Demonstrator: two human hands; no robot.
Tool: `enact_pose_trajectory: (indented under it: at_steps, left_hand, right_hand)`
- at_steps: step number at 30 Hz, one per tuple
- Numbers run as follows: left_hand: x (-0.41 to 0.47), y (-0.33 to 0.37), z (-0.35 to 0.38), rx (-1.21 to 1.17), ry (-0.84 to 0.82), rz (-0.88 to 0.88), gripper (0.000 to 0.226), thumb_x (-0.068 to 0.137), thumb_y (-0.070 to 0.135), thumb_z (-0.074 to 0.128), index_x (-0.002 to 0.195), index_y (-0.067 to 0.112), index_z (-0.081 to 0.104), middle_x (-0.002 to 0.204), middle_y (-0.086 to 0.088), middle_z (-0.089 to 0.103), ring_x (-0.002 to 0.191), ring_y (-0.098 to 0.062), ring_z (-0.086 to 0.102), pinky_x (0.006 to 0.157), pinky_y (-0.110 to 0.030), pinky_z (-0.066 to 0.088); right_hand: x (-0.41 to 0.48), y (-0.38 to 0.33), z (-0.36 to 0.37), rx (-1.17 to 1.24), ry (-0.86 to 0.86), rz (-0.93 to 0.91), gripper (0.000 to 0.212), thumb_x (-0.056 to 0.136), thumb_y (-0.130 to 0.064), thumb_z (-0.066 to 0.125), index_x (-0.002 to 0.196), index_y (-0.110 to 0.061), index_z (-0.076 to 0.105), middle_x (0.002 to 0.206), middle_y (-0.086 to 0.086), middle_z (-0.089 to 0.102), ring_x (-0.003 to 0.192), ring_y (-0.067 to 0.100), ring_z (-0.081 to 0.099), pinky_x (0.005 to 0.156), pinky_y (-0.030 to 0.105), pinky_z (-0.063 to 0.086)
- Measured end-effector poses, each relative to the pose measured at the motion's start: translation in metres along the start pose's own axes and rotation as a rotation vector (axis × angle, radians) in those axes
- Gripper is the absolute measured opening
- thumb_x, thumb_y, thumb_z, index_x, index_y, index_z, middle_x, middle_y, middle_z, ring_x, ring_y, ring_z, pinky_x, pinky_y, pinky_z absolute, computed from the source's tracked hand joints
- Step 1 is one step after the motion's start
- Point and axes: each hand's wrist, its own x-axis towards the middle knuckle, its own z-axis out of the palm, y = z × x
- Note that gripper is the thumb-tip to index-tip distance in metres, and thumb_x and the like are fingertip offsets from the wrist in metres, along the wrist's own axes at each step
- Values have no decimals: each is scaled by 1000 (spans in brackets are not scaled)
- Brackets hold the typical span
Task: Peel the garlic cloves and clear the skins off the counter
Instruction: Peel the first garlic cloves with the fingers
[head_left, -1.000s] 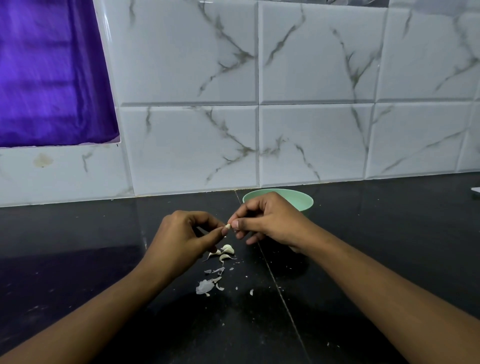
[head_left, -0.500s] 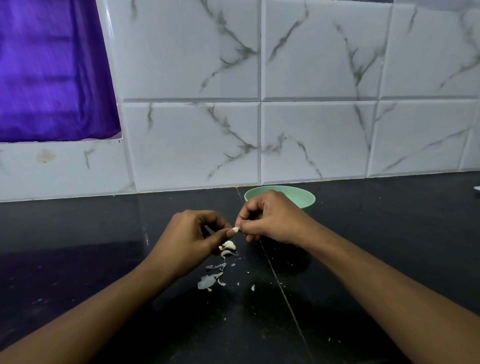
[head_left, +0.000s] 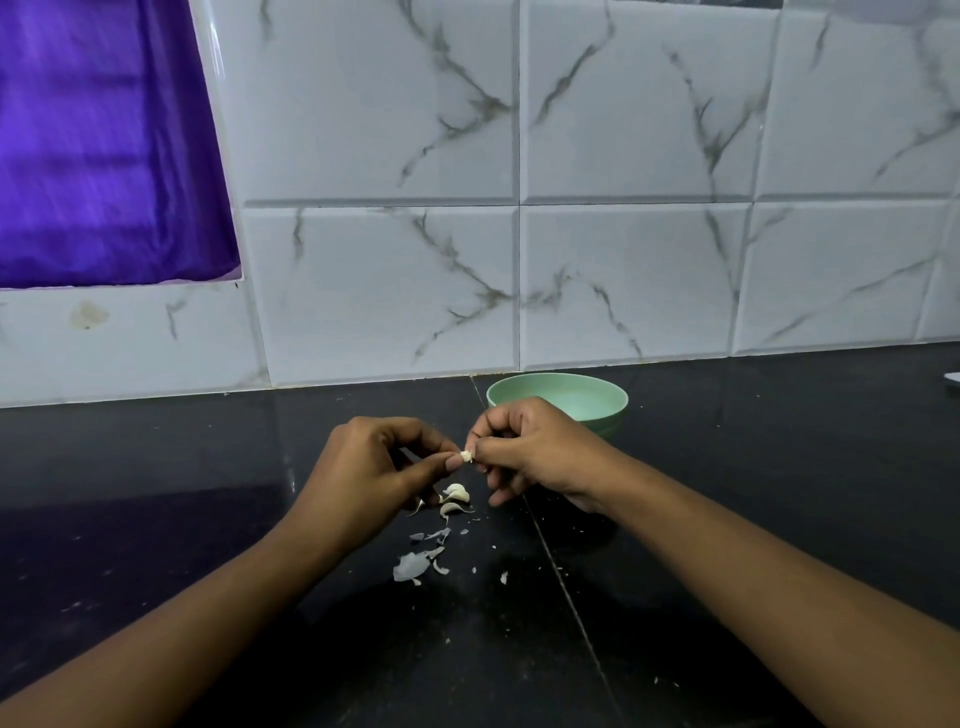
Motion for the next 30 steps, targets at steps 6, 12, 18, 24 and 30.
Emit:
enact_pose_trajectory:
  at_steps: [6,12,18,24,30]
  left_hand:
    - [1,-1,2,-88,-12,-39,8,80,17,73,73,22,73,63,-4,70,55,-19,68,54,-31,56]
    - [4,-2,2,-360,-64,-299,9,85,13,66,78,7,66,62,0,67,49,-14,62,45,-23,47]
    - [5,-2,1,-411,-91,-387,10,86,15,65,80,7,66,68,0,68,49,-12,60,42,-21,45]
    - [5,-2,1,-413,-84,-385,8,86,12,65,79,7,66,65,0,66,48,-14,60,43,-22,45]
    - [4,-3,1,-398,-61,-368,7,85,11,67,79,7,68,63,-1,67,47,-13,61,42,-20,45]
  right_hand:
    - [0,1,-1,53,-76,93,16,90,-4,56,74,-6,58,63,4,54,48,6,53,49,23,54]
    - [-1,1,-7,-22,-124,100,14,87,-2,59,76,-7,65,63,2,60,51,6,56,49,22,54]
    - [-2,-1,-10,-72,-102,24,18,79,5,69,69,-9,64,56,-8,62,51,3,56,50,19,52]
    - [-2,1,-5,-64,-111,-18,24,80,8,64,74,-14,60,66,0,59,58,5,59,54,25,54]
    - [1,0,-8,-41,-26,12,10,89,-8,59,86,-13,67,67,-1,67,57,8,63,55,23,52]
